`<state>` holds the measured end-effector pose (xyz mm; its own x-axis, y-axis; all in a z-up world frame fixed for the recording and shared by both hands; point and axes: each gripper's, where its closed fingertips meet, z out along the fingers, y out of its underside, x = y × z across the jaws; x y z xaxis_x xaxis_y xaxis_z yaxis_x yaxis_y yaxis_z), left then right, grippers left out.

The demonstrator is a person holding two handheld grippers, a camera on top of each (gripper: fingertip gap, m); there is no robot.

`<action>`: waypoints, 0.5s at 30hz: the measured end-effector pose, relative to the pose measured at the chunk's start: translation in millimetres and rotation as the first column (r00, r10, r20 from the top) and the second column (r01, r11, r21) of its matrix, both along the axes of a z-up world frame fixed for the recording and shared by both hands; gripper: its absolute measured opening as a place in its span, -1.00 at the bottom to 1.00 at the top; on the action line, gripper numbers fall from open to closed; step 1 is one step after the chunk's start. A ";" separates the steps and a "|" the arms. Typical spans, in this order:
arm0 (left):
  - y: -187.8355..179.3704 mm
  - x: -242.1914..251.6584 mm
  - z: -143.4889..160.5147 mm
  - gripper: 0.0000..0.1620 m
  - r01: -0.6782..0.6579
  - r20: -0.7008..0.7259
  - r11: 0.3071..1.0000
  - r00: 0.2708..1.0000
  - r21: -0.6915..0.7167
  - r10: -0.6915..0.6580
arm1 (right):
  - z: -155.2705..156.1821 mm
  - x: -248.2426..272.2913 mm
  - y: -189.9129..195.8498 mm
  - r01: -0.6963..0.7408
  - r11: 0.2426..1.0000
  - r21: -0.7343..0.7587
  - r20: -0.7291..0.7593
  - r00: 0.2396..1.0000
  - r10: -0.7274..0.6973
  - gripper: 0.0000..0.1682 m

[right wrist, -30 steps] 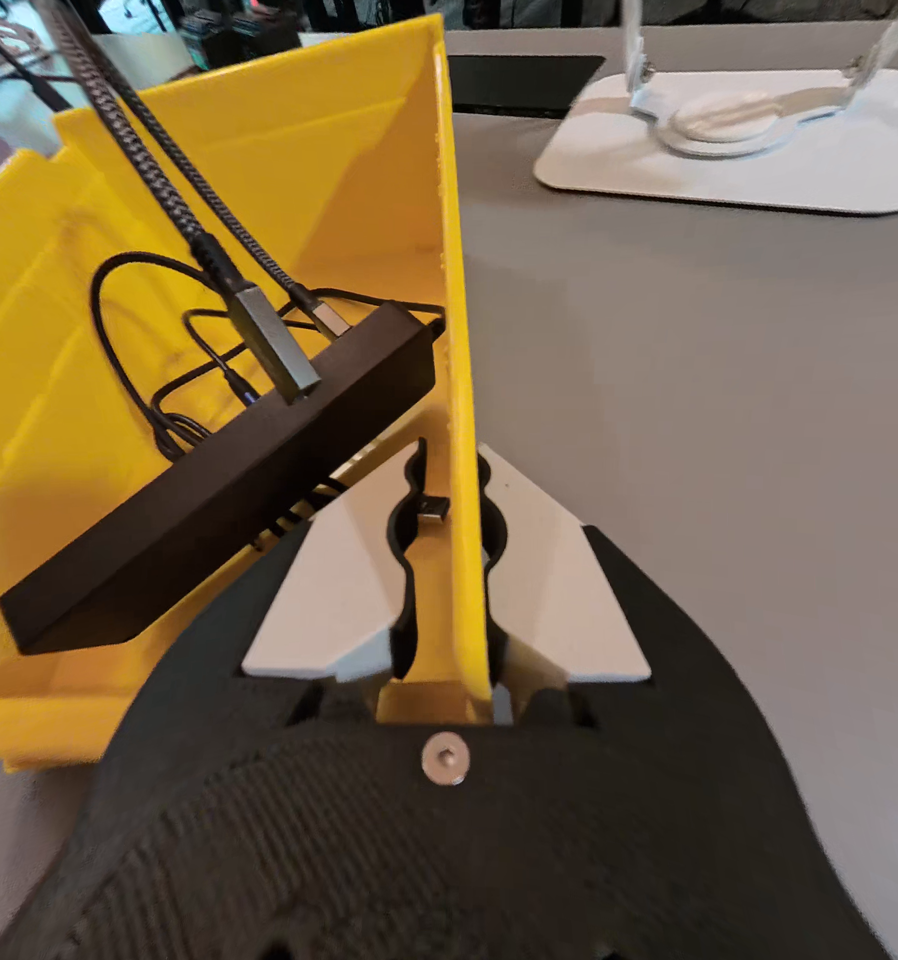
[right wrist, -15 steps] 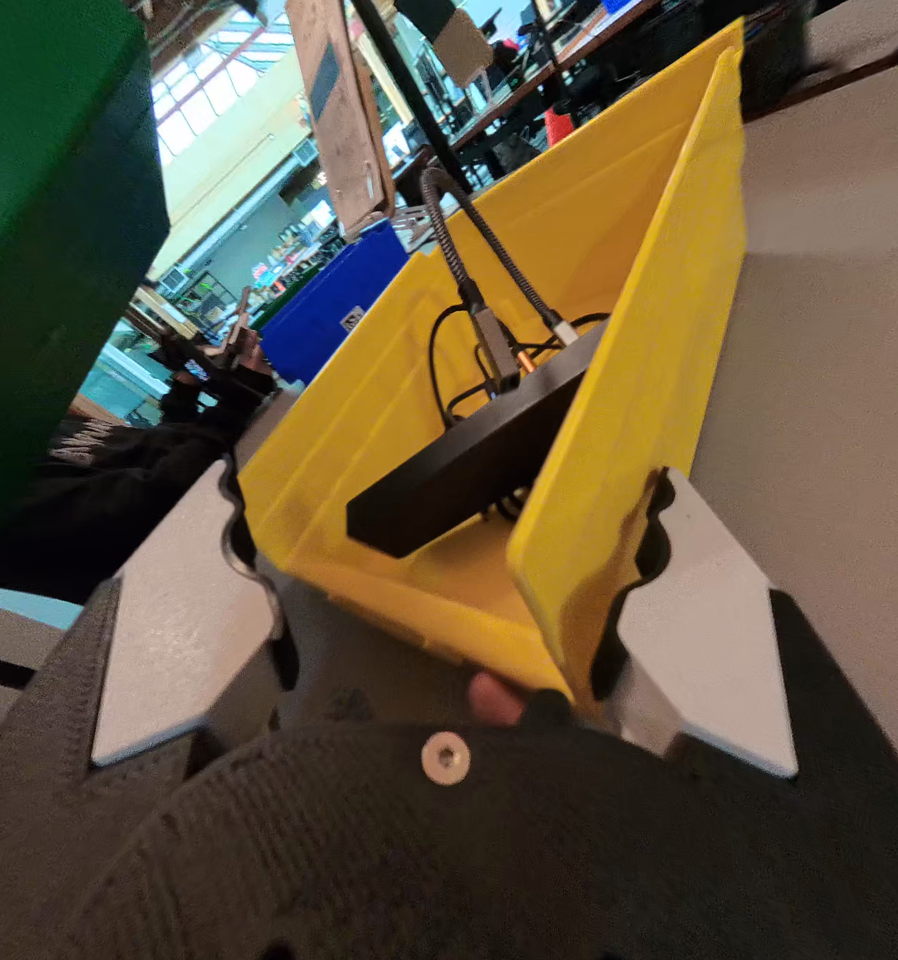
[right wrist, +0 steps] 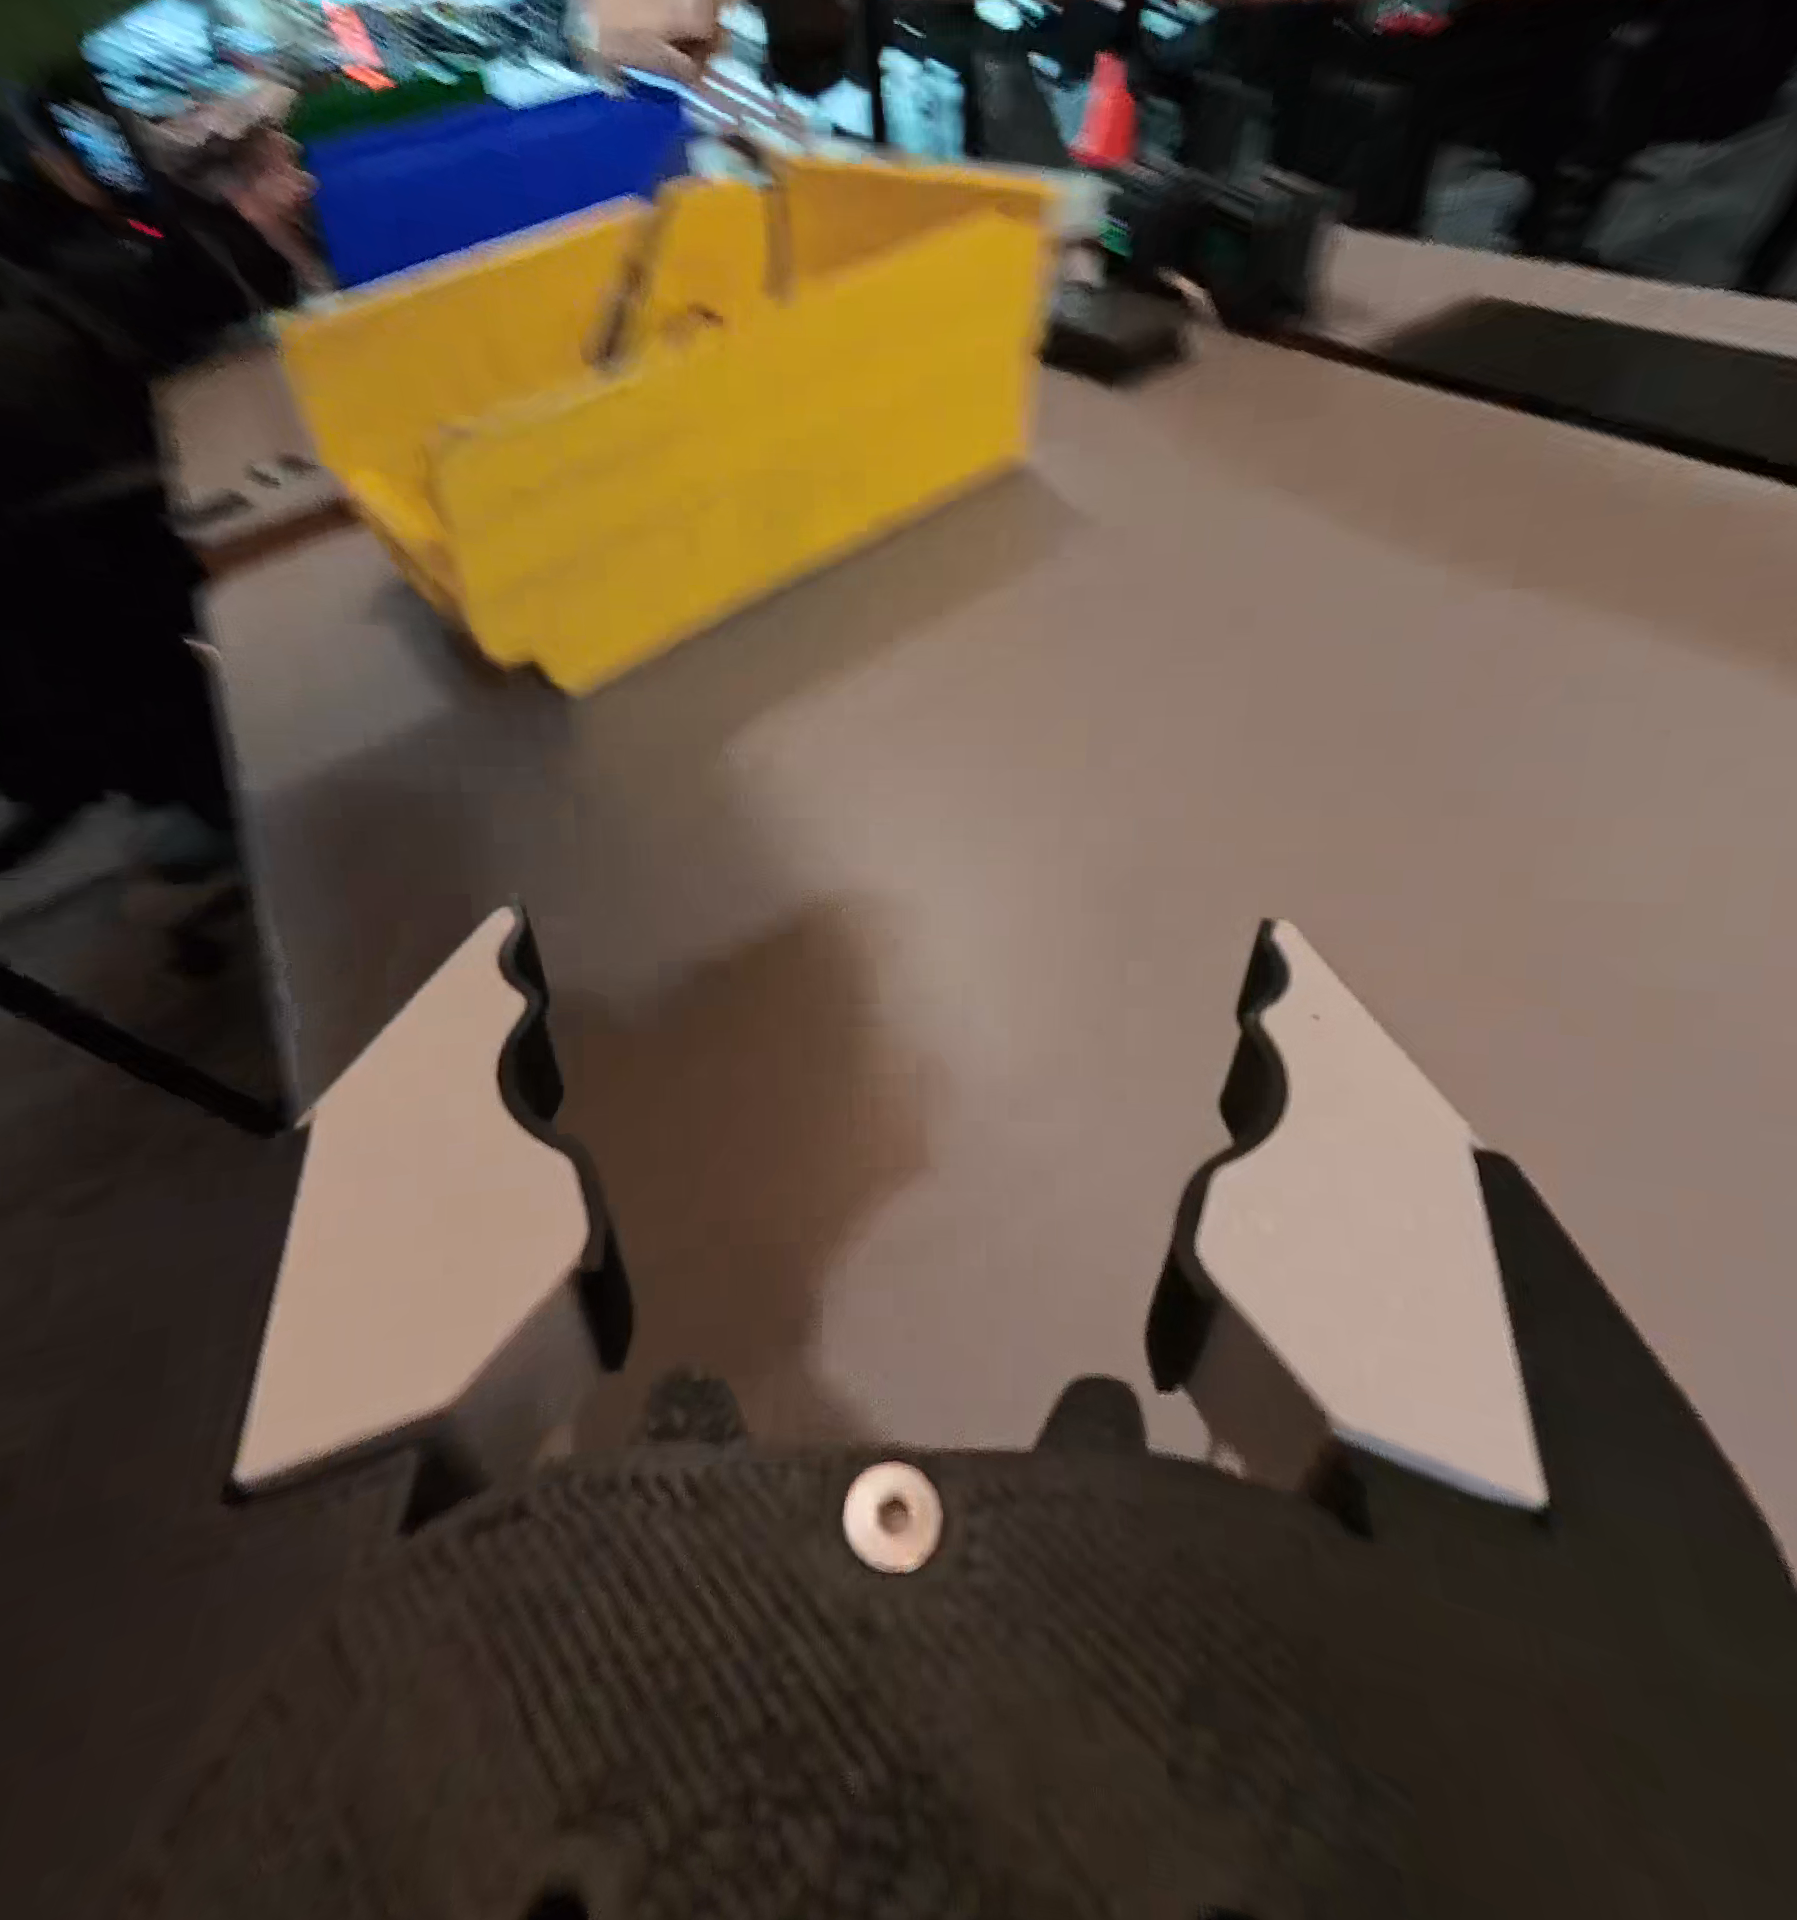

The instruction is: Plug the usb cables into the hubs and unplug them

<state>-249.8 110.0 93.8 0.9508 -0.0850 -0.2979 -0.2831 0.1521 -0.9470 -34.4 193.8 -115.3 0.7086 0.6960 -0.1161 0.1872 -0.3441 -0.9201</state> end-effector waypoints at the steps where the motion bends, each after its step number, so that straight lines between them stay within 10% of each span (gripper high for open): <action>1: 0.5 14.7 -3.3 -0.97 0.035 -0.001 0.999 0.999 -0.009 -0.035 | -9.5 38.7 -1.2 0.083 0.996 -0.020 0.042 0.996 -0.082 0.57; 8: -3.5 144.7 -45.8 -0.96 0.303 -0.001 0.949 0.953 -0.090 -0.304 | -17.2 217.3 -58.1 0.323 0.939 -0.118 -0.039 0.943 -0.329 0.35; 15: 2.1 267.5 -108.4 -0.94 0.519 0.075 0.826 0.853 -0.219 -0.516 | 6.7 259.2 -92.7 0.317 0.941 -0.118 -0.247 0.909 -0.337 -0.82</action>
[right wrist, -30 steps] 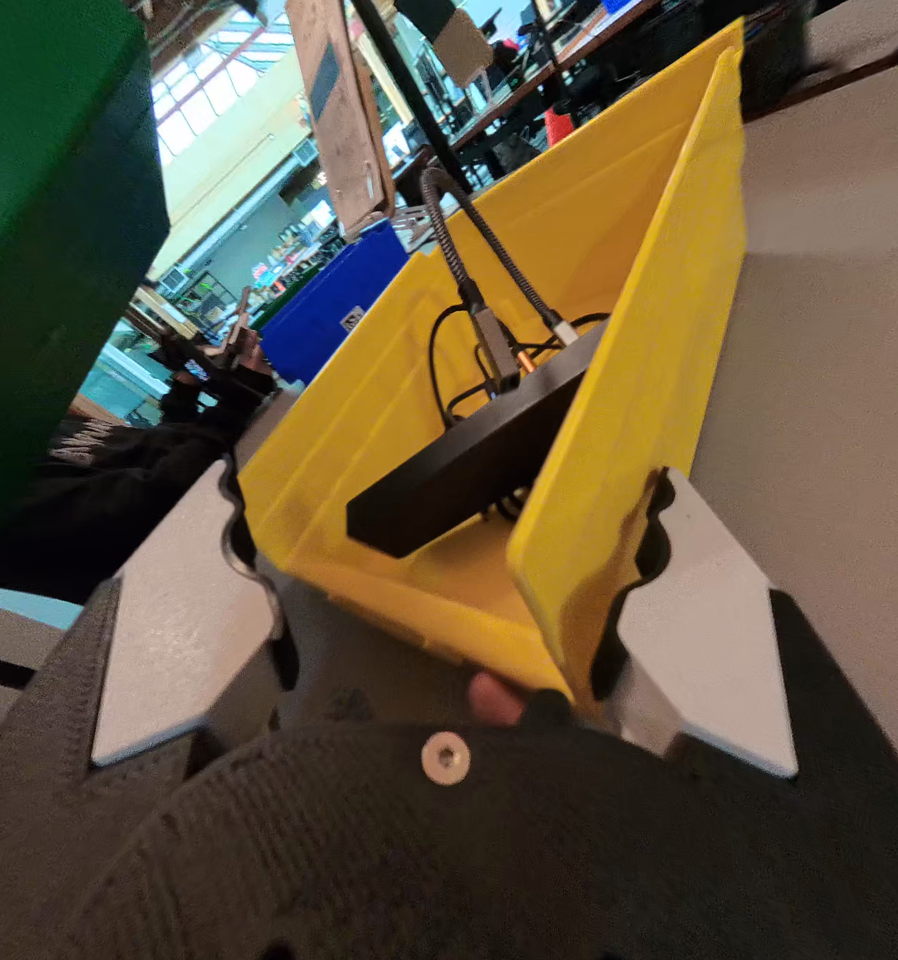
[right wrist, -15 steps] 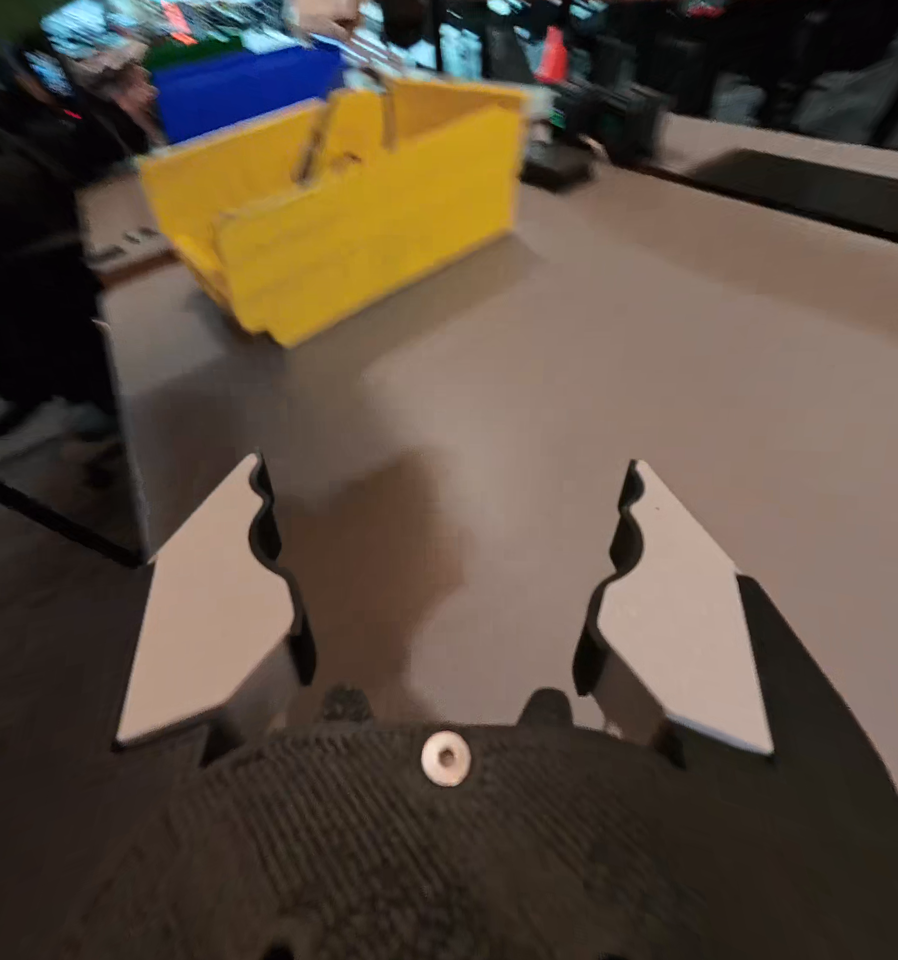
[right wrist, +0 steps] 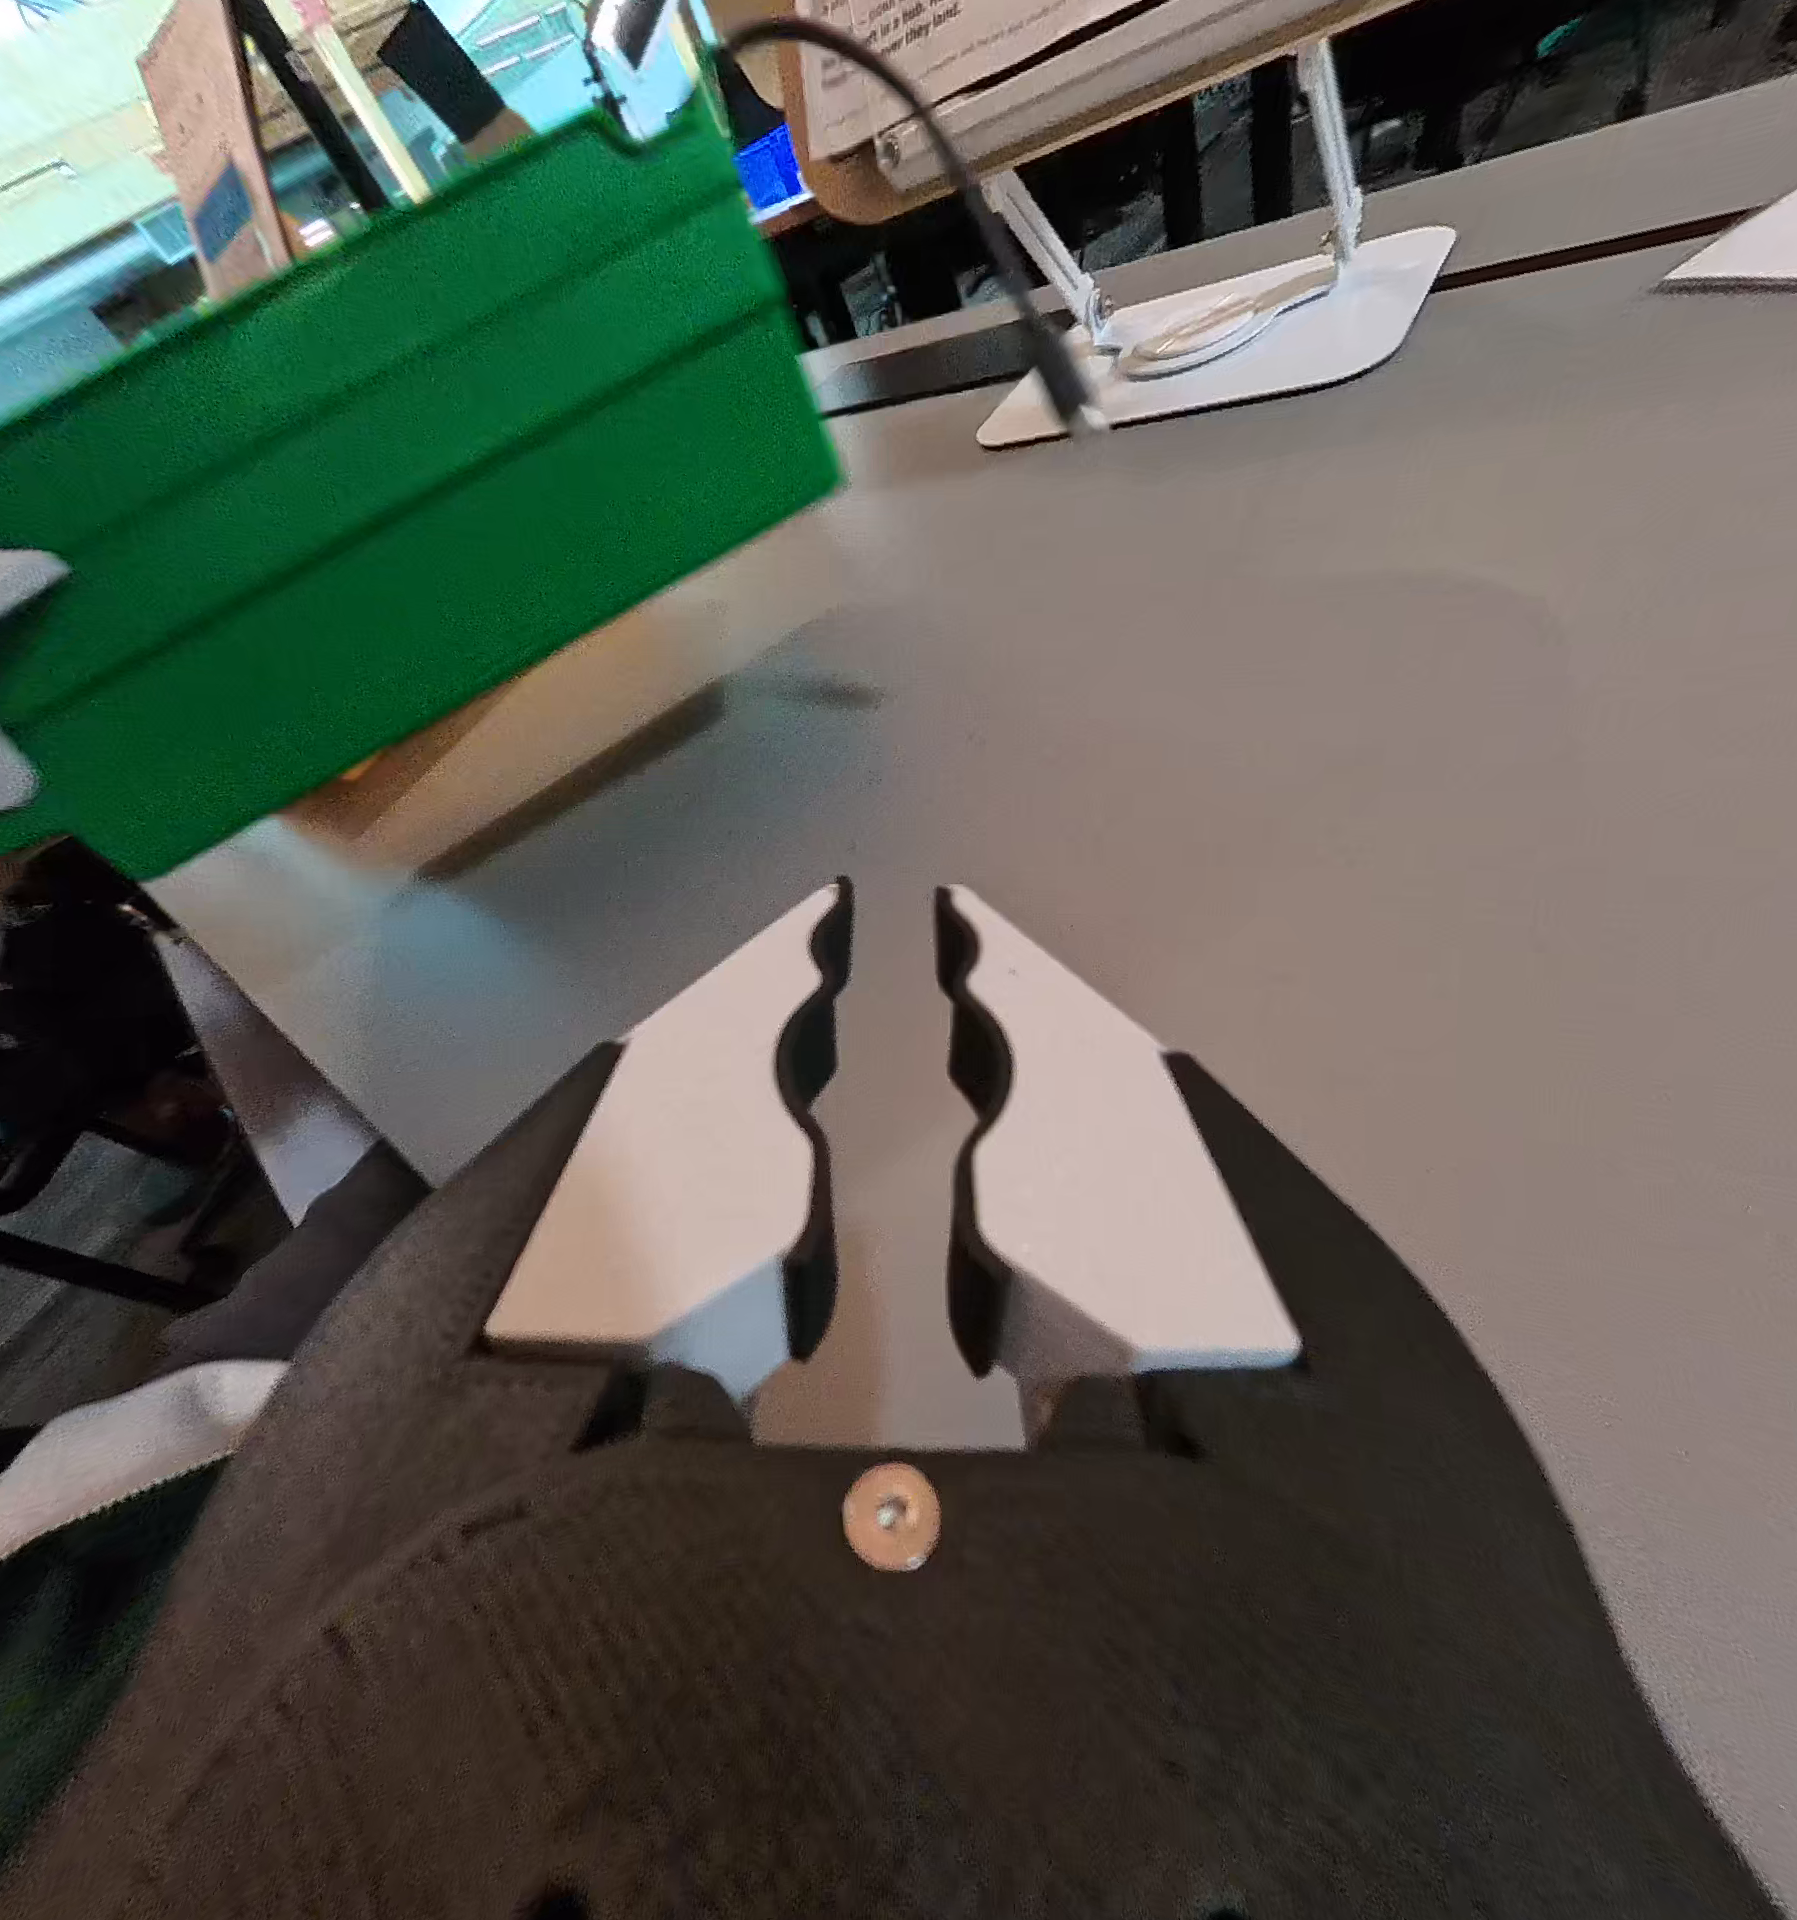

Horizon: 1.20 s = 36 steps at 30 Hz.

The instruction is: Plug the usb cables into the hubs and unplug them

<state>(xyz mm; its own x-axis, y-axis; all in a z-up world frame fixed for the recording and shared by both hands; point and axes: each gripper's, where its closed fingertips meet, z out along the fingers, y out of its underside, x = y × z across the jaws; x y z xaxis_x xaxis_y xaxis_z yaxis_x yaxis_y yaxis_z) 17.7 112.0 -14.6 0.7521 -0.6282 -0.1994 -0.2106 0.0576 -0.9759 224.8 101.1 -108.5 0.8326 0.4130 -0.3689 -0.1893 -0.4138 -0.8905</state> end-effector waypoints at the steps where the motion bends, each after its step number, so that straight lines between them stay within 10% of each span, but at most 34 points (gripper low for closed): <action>1: 0.1 13.7 -8.8 -0.93 0.019 -0.011 1.000 1.000 -0.007 -0.019 | -2.8 0.4 -5.1 -0.005 1.000 -0.007 0.003 1.000 0.005 -0.90; 15: 16.4 103.5 -86.0 -0.96 0.177 -0.003 0.968 0.984 -0.175 -0.181 | -12.8 46.4 -57.4 0.159 0.985 -0.070 -0.092 0.982 -0.165 -0.69; 20: 11.6 88.3 -46.1 -0.38 0.263 0.134 0.962 0.959 -0.074 -0.252 | -18.3 49.1 -61.8 0.184 0.980 -0.079 -0.040 0.982 -0.187 -0.62; 25: 76.3 -6.9 -24.2 -0.16 -0.053 0.199 0.996 0.978 -0.072 0.067 | -23.2 49.4 -59.8 0.203 0.975 -0.089 -0.009 0.979 -0.205 -0.44; 30: 130.9 -80.5 -97.7 0.00 -0.329 -0.019 0.903 0.941 -0.277 0.337 | -22.7 44.0 -52.8 0.188 0.978 -0.090 -0.017 0.982 -0.190 -0.42; 36: 107.0 -49.7 -113.9 -0.15 -0.137 0.132 0.870 0.966 -0.474 0.224 | -21.1 33.4 -43.3 0.151 0.985 -0.080 -0.021 0.988 -0.153 -0.32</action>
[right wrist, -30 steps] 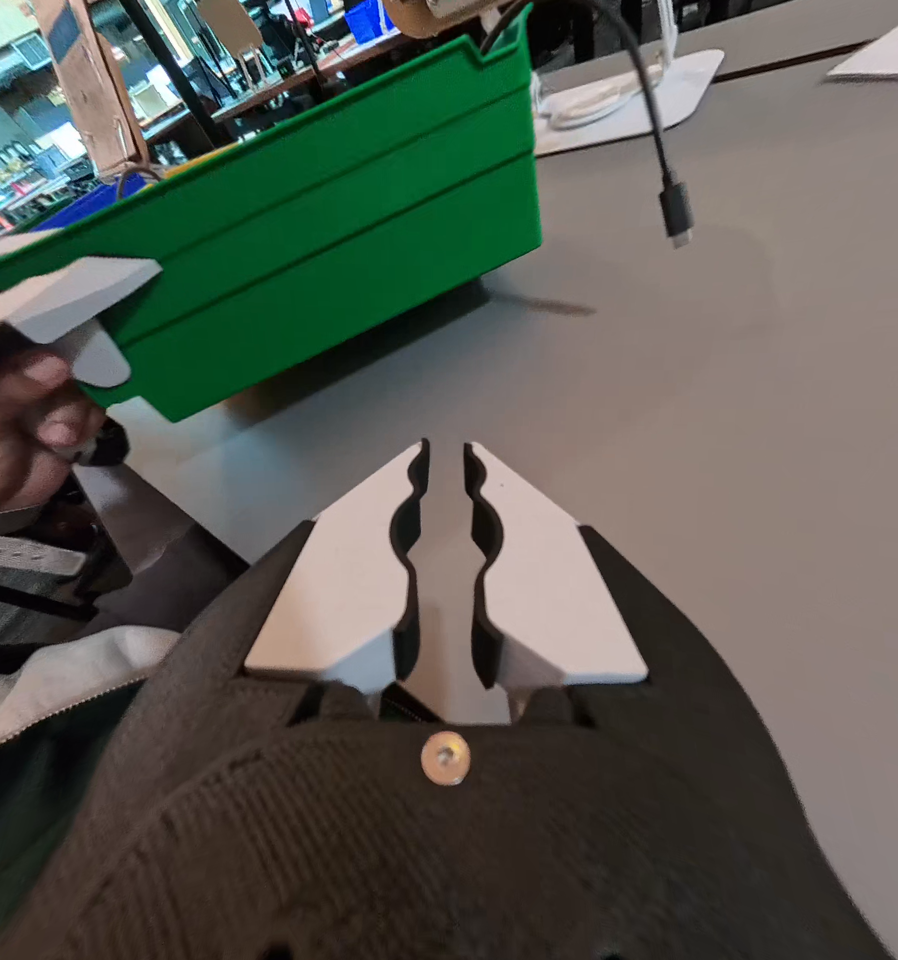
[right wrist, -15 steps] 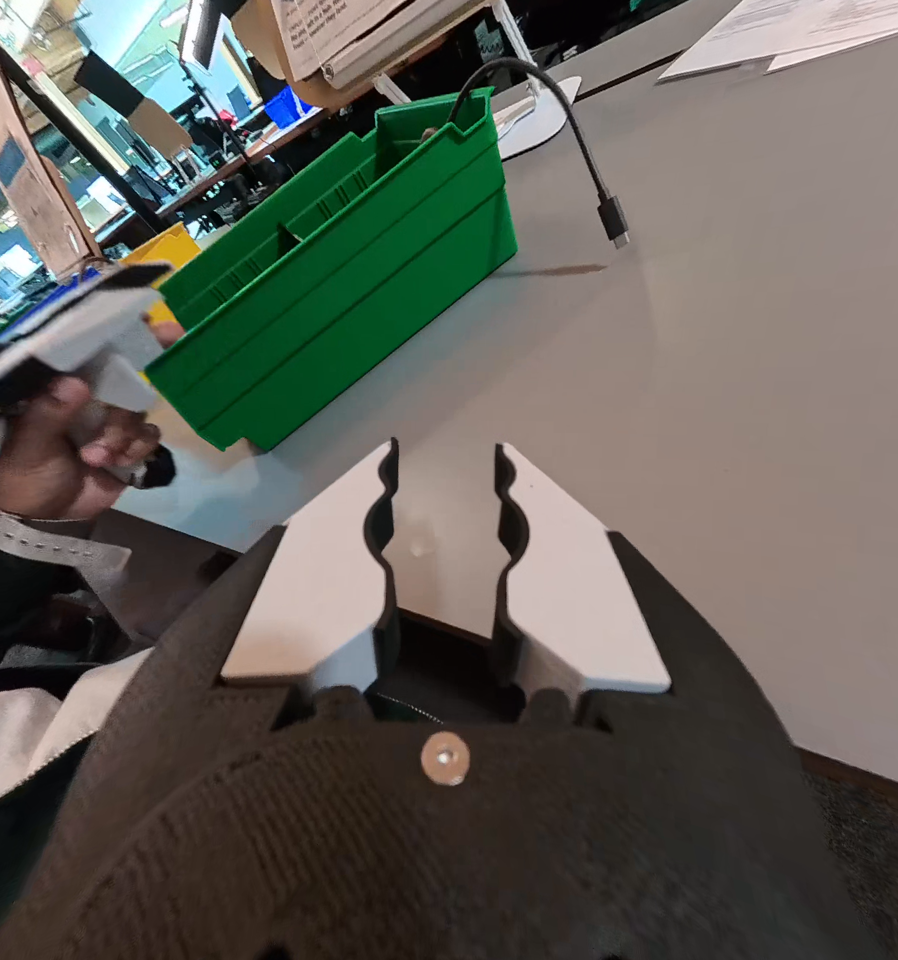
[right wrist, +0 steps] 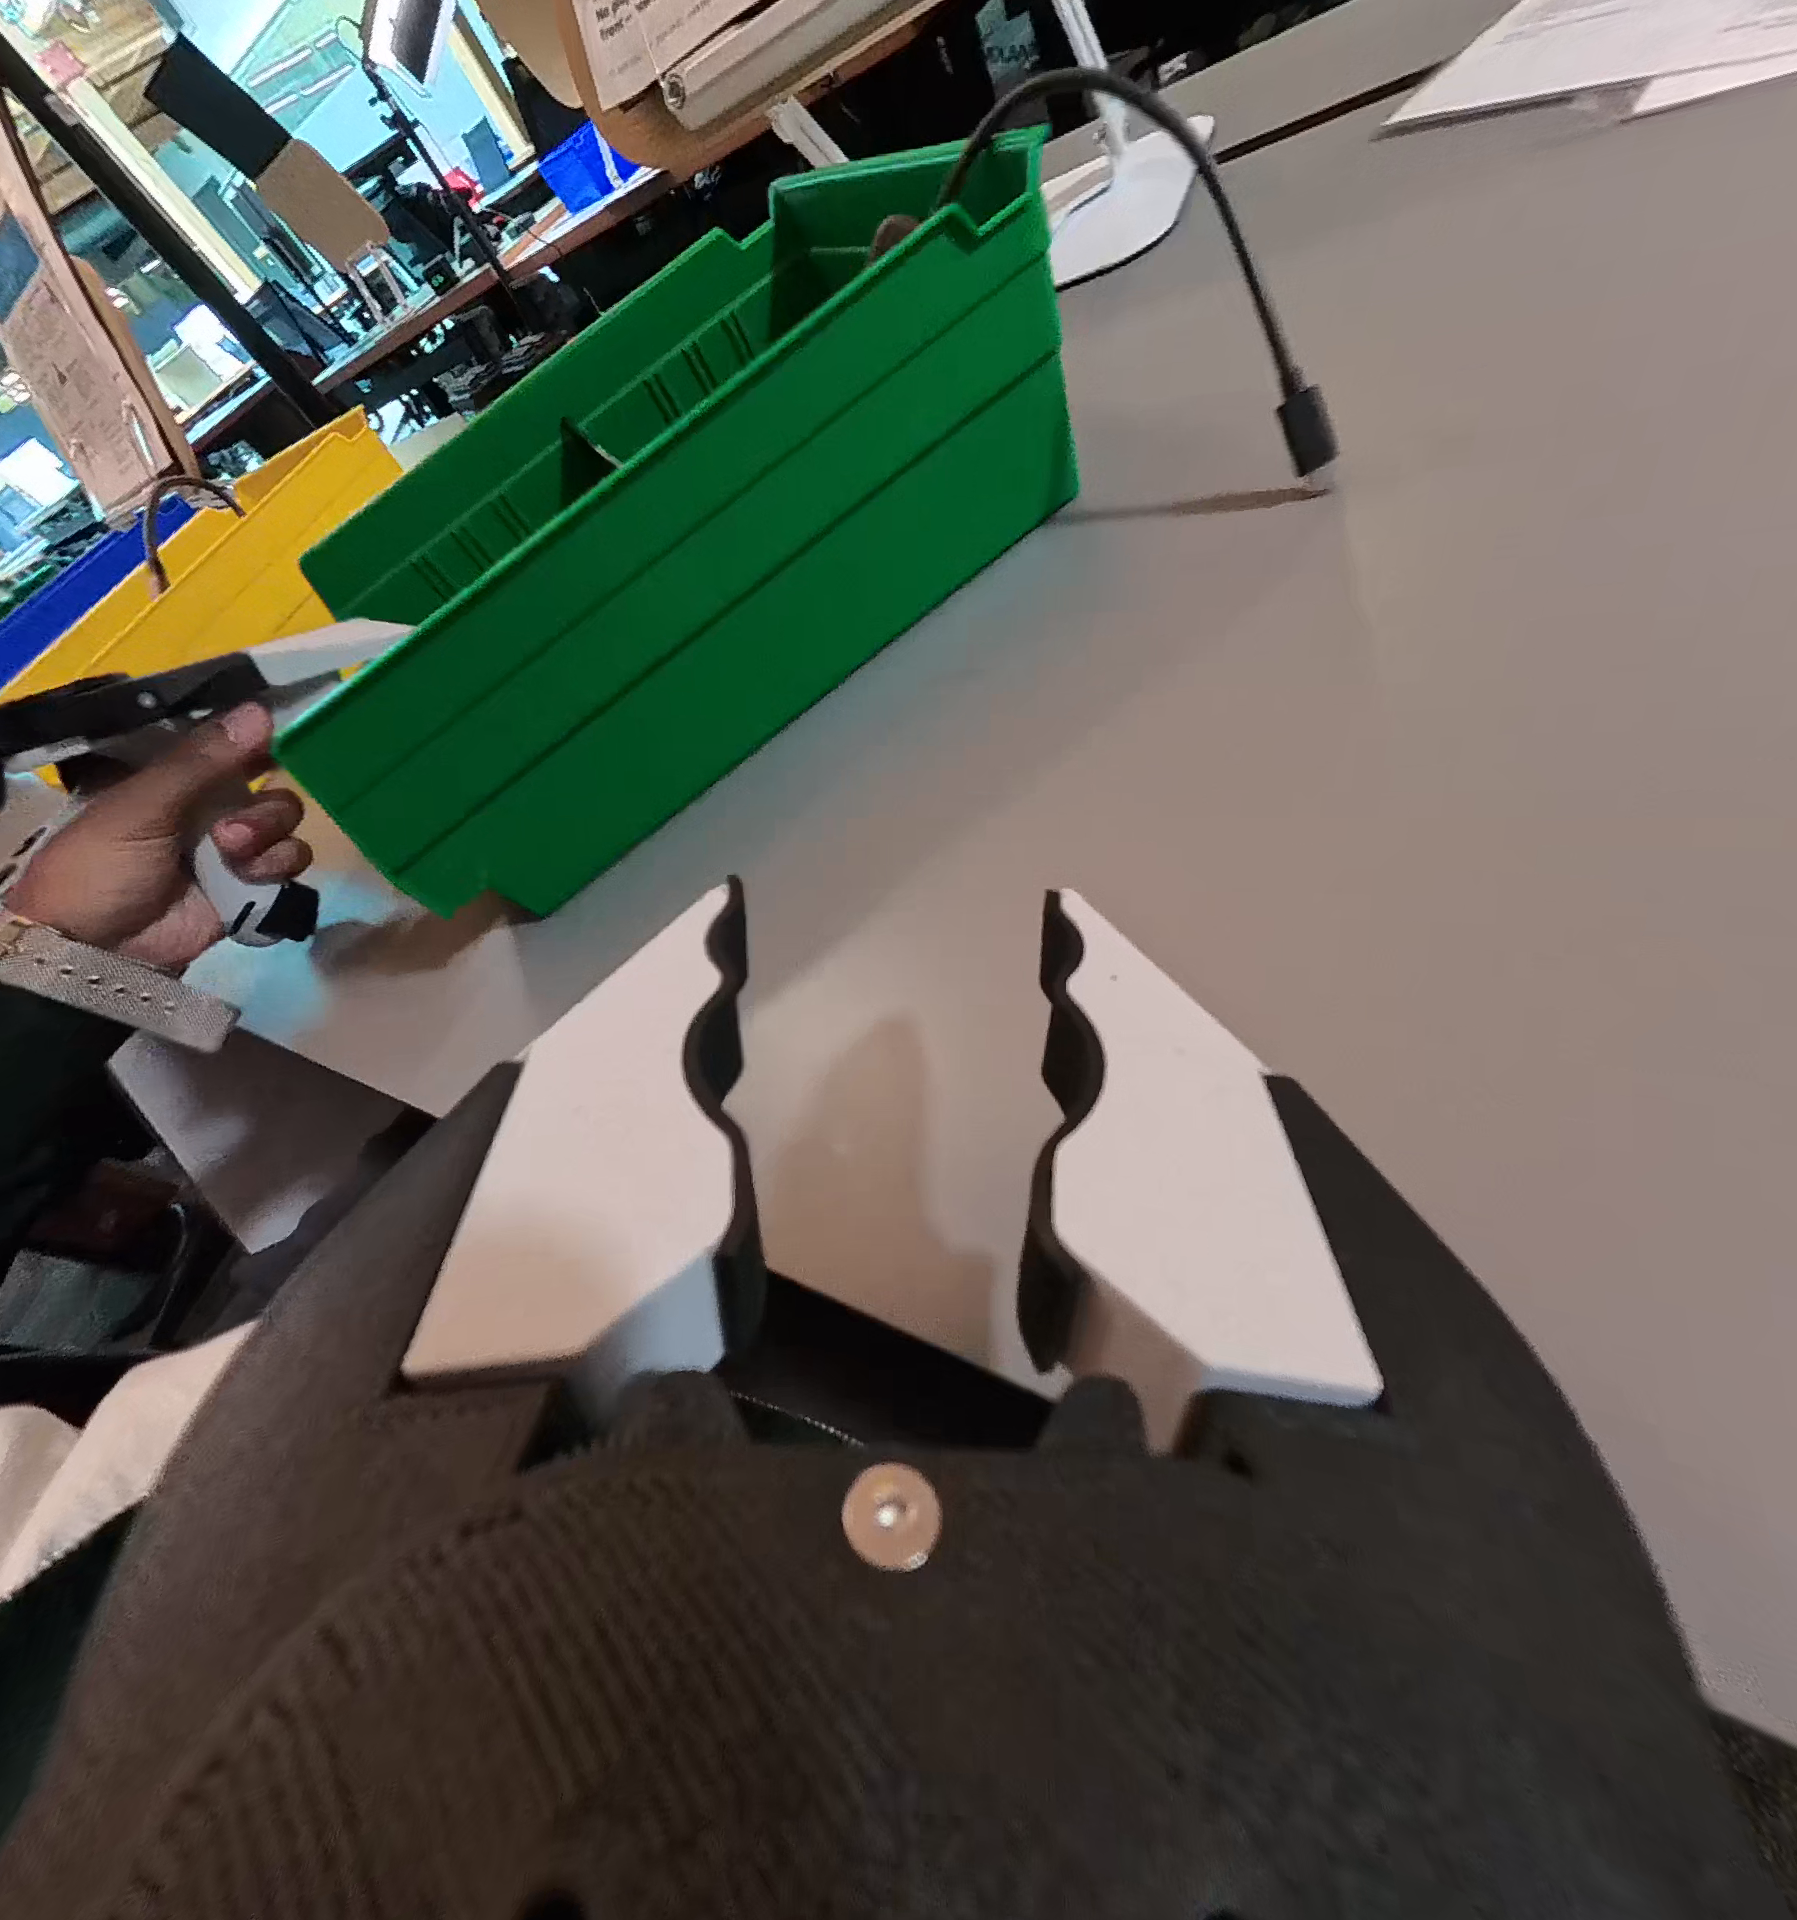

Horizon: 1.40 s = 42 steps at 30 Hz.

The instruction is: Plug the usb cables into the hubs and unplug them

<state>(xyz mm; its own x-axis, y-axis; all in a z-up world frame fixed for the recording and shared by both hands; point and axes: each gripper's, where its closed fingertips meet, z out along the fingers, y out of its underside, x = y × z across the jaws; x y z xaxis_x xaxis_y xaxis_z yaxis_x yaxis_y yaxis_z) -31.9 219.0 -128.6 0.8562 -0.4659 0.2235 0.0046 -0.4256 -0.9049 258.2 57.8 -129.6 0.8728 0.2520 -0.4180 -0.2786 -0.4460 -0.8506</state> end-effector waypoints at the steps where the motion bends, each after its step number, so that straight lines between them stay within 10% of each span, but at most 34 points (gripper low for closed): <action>1: -7.2 6.3 1.8 -0.16 0.017 0.030 1.000 0.999 -0.004 -0.017 | 3.9 -4.1 1.5 -0.018 1.000 0.020 -0.006 1.000 0.018 -0.27; 5: -44.1 48.7 1.1 -0.45 0.238 0.027 0.971 0.971 0.005 -0.238 | 24.1 -12.8 8.1 -0.053 0.990 0.130 0.022 0.999 0.050 0.10; 12: -86.8 92.7 2.3 -0.44 0.428 -0.093 0.901 0.902 0.071 -0.421 | 20.4 -16.1 15.0 -0.067 0.991 0.112 0.019 0.998 0.065 0.10; 30: -102.3 100.3 7.5 -0.40 0.485 0.110 0.874 0.868 0.024 -0.484 | 10.9 -34.8 37.8 -0.118 0.989 0.086 0.082 0.990 0.111 -0.42; 37: -133.1 123.5 11.2 -0.39 0.611 0.141 0.790 0.780 0.040 -0.610 | 4.3 27.5 50.4 0.004 0.997 0.074 0.404 0.914 -0.034 -0.88; 42: -128.6 120.5 4.1 -0.35 0.597 0.114 0.801 0.794 0.037 -0.597 | 13.8 93.5 51.9 0.164 0.980 0.112 0.279 0.941 -0.189 -0.98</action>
